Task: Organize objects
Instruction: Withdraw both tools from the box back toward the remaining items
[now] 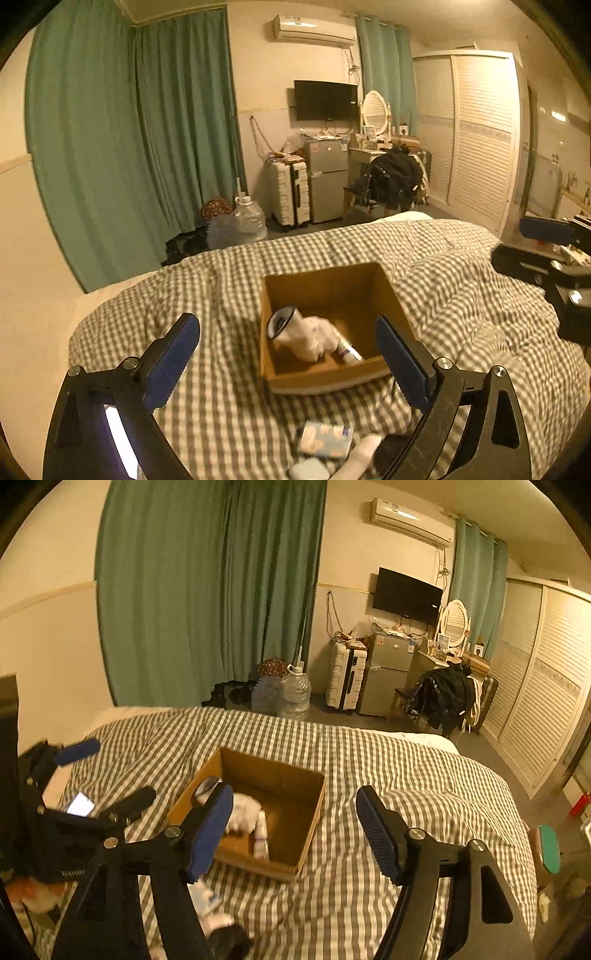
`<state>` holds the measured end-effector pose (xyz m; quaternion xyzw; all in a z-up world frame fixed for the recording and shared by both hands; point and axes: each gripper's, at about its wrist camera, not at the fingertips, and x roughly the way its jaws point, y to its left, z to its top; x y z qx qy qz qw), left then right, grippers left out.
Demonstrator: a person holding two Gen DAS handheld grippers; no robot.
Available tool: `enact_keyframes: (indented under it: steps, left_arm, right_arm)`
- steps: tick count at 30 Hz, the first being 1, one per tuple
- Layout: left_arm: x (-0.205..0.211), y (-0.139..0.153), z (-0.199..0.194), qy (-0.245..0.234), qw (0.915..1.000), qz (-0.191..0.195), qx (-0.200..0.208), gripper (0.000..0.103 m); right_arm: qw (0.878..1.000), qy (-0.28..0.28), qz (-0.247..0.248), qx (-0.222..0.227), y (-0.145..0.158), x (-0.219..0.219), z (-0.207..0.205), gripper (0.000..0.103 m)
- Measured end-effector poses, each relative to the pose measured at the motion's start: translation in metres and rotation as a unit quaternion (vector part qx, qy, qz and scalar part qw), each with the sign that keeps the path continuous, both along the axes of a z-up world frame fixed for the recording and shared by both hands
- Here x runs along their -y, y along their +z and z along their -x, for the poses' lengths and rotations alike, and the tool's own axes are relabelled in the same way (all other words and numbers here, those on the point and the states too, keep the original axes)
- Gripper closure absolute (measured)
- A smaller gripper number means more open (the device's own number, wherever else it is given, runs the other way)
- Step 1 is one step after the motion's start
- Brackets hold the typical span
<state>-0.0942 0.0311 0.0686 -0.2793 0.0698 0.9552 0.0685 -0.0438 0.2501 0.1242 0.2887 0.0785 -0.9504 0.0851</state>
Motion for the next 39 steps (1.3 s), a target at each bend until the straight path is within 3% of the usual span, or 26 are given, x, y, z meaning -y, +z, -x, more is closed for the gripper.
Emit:
enact_keyframes:
  steps: [5, 9, 13, 22, 33, 39]
  left_arm:
    - [0.010, -0.021, -0.025, 0.009, 0.9999, 0.005, 0.011, 0.005]
    - [0.019, -0.057, -0.033, 0.019, 0.9989, 0.013, 0.041, 0.005]
    - [0.021, -0.095, -0.032, 0.030, 0.9964, 0.034, 0.072, 0.005]
    - [0.017, -0.174, -0.023, 0.025, 0.9876, 0.042, 0.149, 0.005]
    - [0.009, -0.221, -0.017, 0.004, 0.9749, 0.063, 0.213, 0.005]
    - [0.002, -0.232, -0.020, -0.006, 0.9714, 0.090, 0.220, 0.005]
  right_arm:
    - [1.000, 0.016, -0.004, 0.014, -0.018, 0.006, -0.037, 0.033]
    - [0.999, 0.025, -0.001, 0.040, -0.048, 0.008, -0.055, 0.033]
    - [0.997, 0.025, -0.007, 0.074, -0.092, 0.009, -0.059, 0.033]
    - [0.989, 0.021, -0.003, 0.147, -0.176, 0.008, -0.048, 0.033]
    - [0.975, 0.033, 0.009, 0.218, -0.233, 0.017, -0.026, 0.033]
    - [0.966, 0.034, 0.006, 0.256, -0.261, 0.029, -0.017, 0.033]
